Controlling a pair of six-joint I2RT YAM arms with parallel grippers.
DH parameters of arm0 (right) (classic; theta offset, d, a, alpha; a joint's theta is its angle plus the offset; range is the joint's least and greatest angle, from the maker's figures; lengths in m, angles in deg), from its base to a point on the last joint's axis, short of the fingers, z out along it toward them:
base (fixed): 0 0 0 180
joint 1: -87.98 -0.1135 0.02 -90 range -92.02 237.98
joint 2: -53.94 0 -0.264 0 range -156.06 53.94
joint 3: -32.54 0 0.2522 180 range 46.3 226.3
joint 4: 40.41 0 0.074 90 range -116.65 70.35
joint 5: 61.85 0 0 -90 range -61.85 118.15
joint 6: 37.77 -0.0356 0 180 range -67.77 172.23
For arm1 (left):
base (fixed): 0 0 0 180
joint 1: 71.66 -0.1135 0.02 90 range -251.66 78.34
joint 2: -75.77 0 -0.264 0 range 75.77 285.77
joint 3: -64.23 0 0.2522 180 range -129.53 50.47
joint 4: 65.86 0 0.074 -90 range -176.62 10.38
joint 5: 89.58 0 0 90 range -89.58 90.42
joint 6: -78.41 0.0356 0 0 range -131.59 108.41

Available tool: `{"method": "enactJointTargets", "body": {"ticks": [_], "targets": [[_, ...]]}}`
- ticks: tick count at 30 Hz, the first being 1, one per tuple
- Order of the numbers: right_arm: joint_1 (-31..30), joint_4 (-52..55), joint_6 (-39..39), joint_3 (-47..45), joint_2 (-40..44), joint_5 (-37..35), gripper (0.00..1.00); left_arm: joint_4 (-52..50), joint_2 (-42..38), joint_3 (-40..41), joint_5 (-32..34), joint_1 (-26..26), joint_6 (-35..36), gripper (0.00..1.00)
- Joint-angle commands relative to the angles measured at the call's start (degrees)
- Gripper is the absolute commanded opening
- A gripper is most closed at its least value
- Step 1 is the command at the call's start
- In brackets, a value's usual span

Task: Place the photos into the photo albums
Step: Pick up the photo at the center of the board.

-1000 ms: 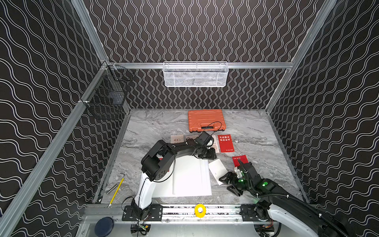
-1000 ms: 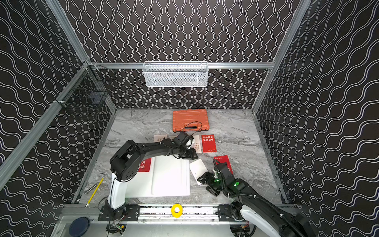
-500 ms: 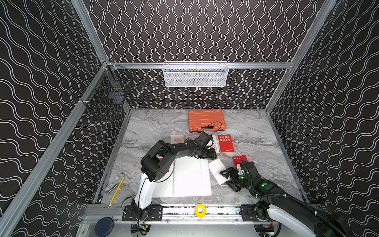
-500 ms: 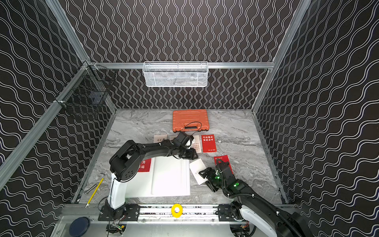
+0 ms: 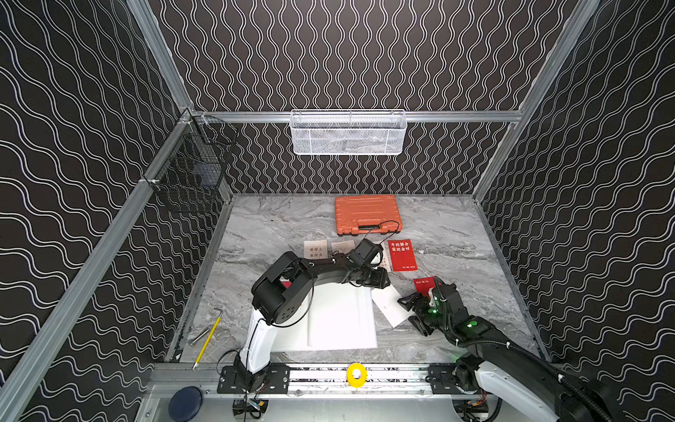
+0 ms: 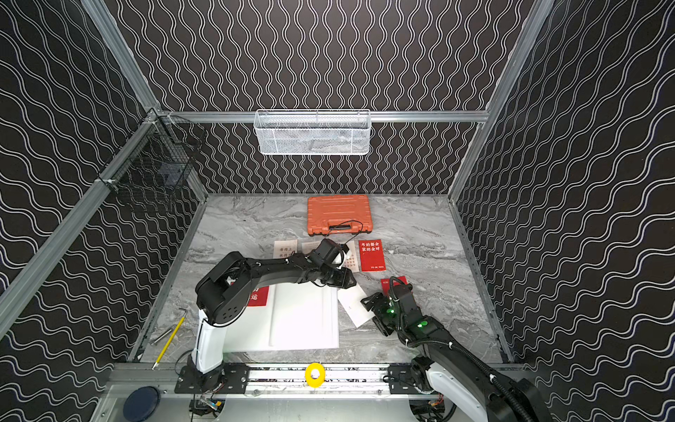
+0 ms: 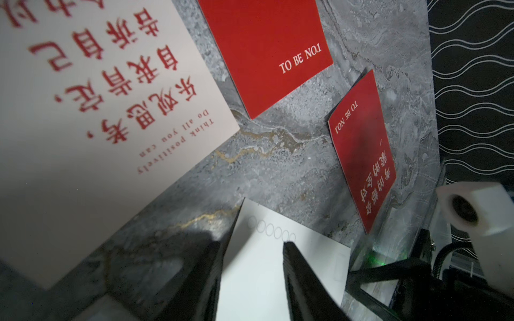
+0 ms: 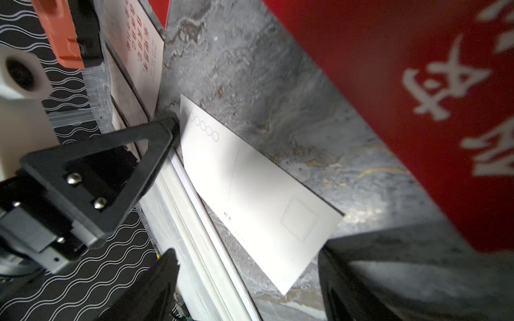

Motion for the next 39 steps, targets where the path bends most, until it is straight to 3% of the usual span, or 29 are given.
{"method": "enactJointTargets", "body": {"ticks": [1, 4, 12, 29, 34, 39], "targets": [[1.0, 0.55, 1.47, 0.49, -1.66, -0.42, 0.8, -10.23, 0.69, 1.11, 1.69, 0.39, -1.09, 0.43], [0.99, 3.56, 3.29, 2.56, -3.35, 1.32, 0.81, -10.56, 0.67, 0.89, 2.12, 0.33, -0.84, 0.43], [0.94, -0.85, 2.42, -0.34, -1.99, 1.2, 0.8, -9.87, 1.06, 0.5, 1.02, 0.58, -1.56, 0.43], [0.93, -8.39, 2.79, 0.62, 8.8, 2.11, 0.8, -7.34, 1.25, 1.29, -2.2, 0.54, -3.68, 0.42], [0.98, -7.36, 4.27, 1.63, 7.42, 2.19, 0.78, -7.15, 0.87, 1.03, -2.59, 0.42, -3.99, 0.42], [0.93, -2.38, 7.52, 4.95, 1.76, 3.9, 0.69, -7.3, 1.07, 0.61, -2.68, 0.4, -3.98, 0.42]]}}
